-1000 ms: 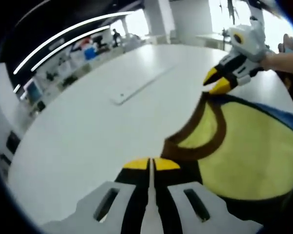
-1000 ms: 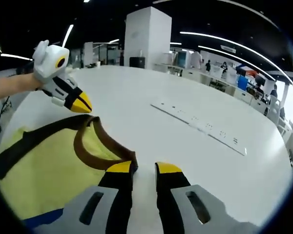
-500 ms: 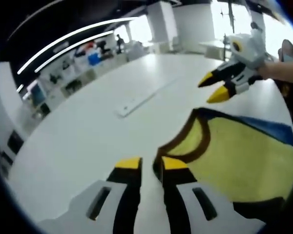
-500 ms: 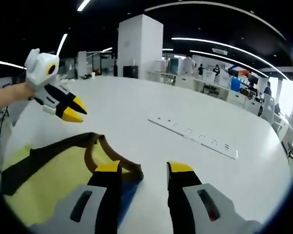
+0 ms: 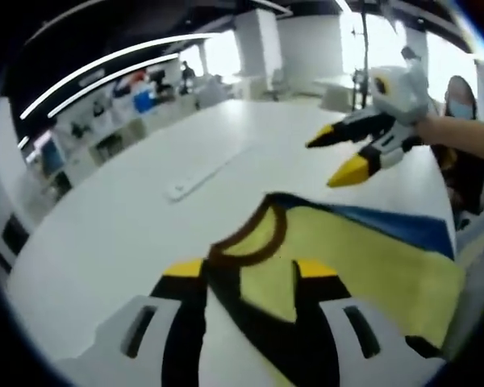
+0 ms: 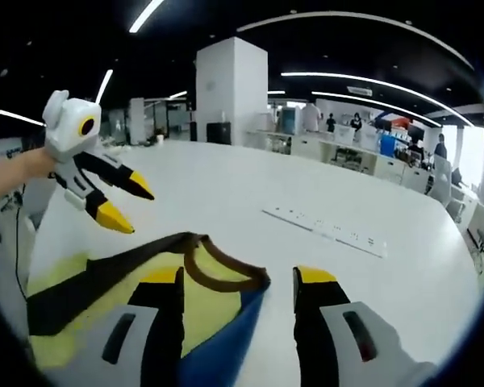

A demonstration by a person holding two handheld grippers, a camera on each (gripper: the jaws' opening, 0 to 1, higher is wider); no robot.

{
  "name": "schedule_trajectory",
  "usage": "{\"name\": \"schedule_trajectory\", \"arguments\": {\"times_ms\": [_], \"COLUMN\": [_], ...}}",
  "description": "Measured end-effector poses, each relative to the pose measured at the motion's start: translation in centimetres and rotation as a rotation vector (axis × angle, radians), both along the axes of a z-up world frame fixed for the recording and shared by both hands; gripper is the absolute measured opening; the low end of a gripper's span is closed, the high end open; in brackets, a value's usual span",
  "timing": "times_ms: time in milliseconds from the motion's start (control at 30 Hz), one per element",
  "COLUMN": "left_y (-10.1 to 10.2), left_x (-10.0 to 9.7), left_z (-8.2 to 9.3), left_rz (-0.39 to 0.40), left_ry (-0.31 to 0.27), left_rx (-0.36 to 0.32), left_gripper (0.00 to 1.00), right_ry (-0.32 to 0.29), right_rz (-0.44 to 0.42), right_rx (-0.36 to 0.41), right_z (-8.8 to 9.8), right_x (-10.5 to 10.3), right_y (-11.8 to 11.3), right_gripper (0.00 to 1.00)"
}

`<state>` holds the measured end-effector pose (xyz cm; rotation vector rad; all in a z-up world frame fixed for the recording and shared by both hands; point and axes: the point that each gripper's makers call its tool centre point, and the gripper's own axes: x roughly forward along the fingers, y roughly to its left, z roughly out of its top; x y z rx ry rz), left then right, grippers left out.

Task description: Fold the garment on the visible template until the final outline fits inside the template.

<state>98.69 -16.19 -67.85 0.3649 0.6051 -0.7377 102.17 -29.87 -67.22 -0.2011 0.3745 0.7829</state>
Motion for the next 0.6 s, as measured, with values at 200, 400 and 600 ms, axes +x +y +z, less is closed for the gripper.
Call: {"name": "schedule_trajectory", "arguments": {"times_ms": [200,400,600], "left_y": [-0.8,-1.7,-1.4], "left_x": [-2.7,-5.7,-7.7], "left_z": [1.3,2.6,2.6], "left_rz": [-0.027,-0.045,-0.054], "left_ry": [0.003,0.021,0.037], "left_rx": [-0.009,-0.061,-0.047], "left_gripper": [0.53,0.73,0.77], "right_ry": [0.043,0.051,0.046], "right_rz": [0.018,0.063,0.065], "right_rx": [-0.003,-0.043,-0.04], "right_z": [0.0,0.3,1.1], "right_x": [-3.2,-6.8,-9.1], "right_y": [-0.3,-0.2,-0.4], "right_gripper": [0.68,0.73,0.78]}}
